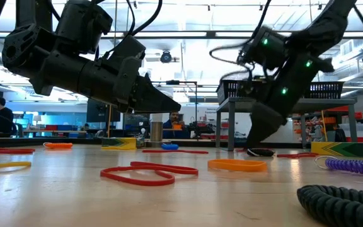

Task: Pick & Place Office Desk Supplies
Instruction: Put the red rubberband into the right black basket on the shelf

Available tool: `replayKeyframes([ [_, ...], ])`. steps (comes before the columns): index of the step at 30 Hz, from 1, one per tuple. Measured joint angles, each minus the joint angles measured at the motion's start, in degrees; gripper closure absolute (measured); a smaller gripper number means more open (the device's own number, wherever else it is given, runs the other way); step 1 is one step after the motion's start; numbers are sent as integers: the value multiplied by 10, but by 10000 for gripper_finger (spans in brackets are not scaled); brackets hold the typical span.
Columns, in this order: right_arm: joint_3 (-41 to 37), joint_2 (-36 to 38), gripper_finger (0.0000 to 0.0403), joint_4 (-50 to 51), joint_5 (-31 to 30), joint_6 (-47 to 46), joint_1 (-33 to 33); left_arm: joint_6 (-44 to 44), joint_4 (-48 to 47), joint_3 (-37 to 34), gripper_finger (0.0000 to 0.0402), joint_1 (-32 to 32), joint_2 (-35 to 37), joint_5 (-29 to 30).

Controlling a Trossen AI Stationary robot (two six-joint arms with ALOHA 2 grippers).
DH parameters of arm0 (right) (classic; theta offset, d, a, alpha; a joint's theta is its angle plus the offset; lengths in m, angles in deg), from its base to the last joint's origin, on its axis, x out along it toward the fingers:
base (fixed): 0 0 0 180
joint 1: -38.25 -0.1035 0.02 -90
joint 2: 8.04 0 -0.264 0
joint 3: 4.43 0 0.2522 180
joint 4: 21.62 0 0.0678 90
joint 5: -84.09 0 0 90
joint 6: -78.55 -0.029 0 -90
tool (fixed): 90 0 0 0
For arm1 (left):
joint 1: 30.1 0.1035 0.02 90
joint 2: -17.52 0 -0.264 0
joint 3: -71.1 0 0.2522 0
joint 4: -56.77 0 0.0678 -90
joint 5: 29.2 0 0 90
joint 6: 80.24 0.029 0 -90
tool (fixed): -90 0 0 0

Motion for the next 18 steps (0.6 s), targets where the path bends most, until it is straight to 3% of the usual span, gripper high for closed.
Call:
replayKeyframes([
  [9, 0, 110, 401, 56, -35, 10, -47, 0, 0, 0, 326, 0, 0, 0],
  [18, 0, 276, 402, 139, -90, 7, -102, 0, 0, 0, 326, 0, 0, 0],
])
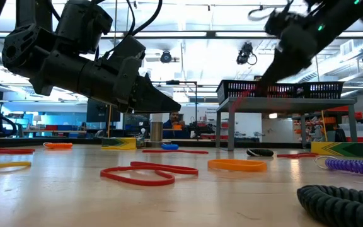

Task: Pick & Place Office Desk Supplies
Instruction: Put the red rubberband into the right black basket on the shelf

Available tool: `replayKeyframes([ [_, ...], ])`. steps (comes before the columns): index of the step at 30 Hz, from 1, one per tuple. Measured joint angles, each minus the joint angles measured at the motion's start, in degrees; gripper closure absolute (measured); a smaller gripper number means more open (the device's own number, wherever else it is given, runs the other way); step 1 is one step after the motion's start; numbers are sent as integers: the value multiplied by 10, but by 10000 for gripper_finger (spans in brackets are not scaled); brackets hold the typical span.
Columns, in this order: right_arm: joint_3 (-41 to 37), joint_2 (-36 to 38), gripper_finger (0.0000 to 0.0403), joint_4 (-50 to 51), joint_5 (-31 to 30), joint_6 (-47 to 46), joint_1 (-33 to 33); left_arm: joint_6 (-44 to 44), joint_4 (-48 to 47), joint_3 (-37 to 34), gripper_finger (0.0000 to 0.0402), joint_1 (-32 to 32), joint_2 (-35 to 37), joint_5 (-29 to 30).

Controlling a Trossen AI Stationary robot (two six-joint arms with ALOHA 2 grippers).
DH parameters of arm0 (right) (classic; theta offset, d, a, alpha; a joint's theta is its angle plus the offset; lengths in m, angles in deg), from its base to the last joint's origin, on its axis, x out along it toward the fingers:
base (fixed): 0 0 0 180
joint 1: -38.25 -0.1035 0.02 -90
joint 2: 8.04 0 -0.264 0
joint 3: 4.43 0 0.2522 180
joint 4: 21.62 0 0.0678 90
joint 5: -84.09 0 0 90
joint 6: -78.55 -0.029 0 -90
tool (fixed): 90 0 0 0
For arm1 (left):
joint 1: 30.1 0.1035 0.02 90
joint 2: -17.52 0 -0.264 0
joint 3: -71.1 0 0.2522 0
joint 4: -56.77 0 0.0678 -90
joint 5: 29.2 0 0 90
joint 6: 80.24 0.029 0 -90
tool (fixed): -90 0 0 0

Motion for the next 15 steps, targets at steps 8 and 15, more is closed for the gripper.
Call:
replayKeyframes([
  [8, 14, 134, 403, 93, -90, -3, -23, 0, 0, 0, 326, 0, 0, 0],
  [15, 113, 163, 403, 248, -207, -25, -22, 0, 0, 0, 326, 0, 0, 0],
])
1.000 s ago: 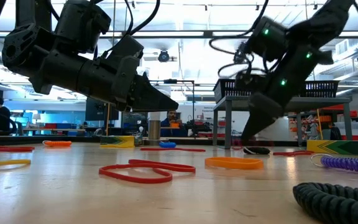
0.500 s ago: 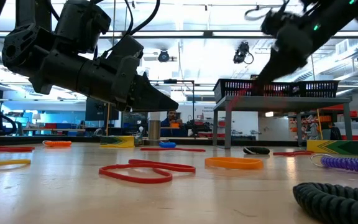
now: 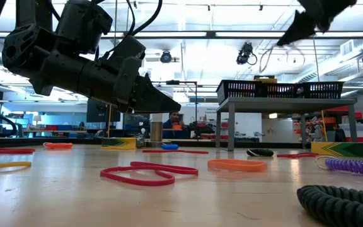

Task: Pick & Place Office Desk Supplies
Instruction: Put the red rubberband into the right black basket on the shelf

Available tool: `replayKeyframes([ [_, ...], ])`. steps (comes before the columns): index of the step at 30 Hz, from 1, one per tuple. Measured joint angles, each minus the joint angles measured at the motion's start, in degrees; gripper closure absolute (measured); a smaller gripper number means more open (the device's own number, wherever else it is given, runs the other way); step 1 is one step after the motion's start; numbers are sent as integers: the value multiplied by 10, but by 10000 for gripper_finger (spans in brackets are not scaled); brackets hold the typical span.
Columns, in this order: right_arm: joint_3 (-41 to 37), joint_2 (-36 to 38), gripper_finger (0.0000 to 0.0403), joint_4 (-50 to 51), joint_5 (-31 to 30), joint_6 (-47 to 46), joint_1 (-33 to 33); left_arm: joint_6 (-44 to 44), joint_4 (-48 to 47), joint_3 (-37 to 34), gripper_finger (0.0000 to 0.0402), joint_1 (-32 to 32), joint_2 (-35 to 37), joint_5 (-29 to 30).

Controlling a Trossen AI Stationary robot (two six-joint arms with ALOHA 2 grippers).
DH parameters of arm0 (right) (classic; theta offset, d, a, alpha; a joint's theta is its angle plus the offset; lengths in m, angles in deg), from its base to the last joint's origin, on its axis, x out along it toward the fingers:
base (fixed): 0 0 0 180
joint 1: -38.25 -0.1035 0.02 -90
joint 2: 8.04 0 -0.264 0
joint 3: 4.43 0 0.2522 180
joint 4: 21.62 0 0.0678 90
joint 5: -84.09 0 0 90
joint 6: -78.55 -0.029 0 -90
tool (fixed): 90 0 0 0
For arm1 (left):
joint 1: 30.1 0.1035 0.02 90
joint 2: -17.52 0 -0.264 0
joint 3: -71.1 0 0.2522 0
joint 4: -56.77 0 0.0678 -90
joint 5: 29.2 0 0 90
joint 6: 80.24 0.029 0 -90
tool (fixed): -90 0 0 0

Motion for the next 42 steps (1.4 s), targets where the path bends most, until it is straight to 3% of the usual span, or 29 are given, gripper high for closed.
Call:
replayKeyframes([
  [5, 75, -2, 403, 89, -48, -16, 27, 0, 0, 0, 326, 0, 0, 0],
  [12, 121, -12, 403, 163, -47, 3, 169, 0, 0, 0, 326, 0, 0, 0],
  [19, 120, -23, 403, 160, -2, 77, 360, 0, 0, 0, 326, 0, 0, 0],
  [25, 121, -51, 403, 138, 43, 110, 470, 0, 0, 0, 326, 0, 0, 0],
  [33, 121, -139, 403, 134, 69, 114, 558, 0, 0, 0, 326, 0, 0, 0],
  [42, 121, -180, 388, 149, 75, 103, 561, 0, 0, 0, 326, 0, 0, 0],
])
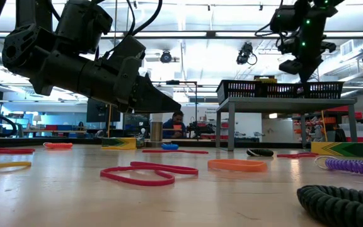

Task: Pick & Place Office Desk Supplies
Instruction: Put the red rubberband into the right black basket on the shelf, then put the black spring keychain into the left black basket on the shelf

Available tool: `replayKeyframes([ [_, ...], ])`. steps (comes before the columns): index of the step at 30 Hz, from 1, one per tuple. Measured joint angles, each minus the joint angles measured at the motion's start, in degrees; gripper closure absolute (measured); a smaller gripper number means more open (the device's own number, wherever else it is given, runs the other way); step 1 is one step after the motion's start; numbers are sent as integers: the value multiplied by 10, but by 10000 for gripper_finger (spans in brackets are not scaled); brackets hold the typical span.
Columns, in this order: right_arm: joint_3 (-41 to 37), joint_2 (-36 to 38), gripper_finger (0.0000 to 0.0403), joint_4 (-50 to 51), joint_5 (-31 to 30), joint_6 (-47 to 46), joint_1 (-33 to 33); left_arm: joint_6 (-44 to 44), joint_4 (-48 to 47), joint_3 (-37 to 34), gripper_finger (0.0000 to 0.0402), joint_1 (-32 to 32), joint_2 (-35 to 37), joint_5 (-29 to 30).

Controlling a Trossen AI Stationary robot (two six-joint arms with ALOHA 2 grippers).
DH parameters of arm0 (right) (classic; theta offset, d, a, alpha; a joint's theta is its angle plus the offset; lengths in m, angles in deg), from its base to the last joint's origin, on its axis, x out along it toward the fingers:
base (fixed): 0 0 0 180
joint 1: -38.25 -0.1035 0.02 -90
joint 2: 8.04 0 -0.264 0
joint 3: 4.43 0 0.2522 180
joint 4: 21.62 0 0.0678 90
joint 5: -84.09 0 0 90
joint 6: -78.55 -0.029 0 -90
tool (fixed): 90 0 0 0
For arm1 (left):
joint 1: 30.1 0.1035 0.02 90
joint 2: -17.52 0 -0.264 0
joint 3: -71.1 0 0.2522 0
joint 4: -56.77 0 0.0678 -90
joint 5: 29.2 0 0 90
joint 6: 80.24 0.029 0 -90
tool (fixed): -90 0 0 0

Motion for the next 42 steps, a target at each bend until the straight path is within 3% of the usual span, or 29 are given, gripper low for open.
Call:
replayKeyframes([
  [13, 0, 13, 290, 38, 19, -4, -2, 0, 0, 0, 326, 0, 0, 0],
  [16, 0, 29, 290, 51, 50, 0, -2, 0, 0, 0, 326, 0, 0, 0],
  [23, 0, 39, 335, 56, 53, -9, -2, 0, 0, 0, 326, 0, 0, 0],
  [26, 0, 22, 335, 56, 64, -10, -2, 0, 0, 0, 326, 0, 0, 0],
  [37, 0, -1, 219, 77, 40, 5, -18, 0, 0, 0, 326, 0, 0, 0],
  [42, 0, 12, 186, 70, 45, 16, -41, 0, 0, 0, 326, 0, 0, 0],
])
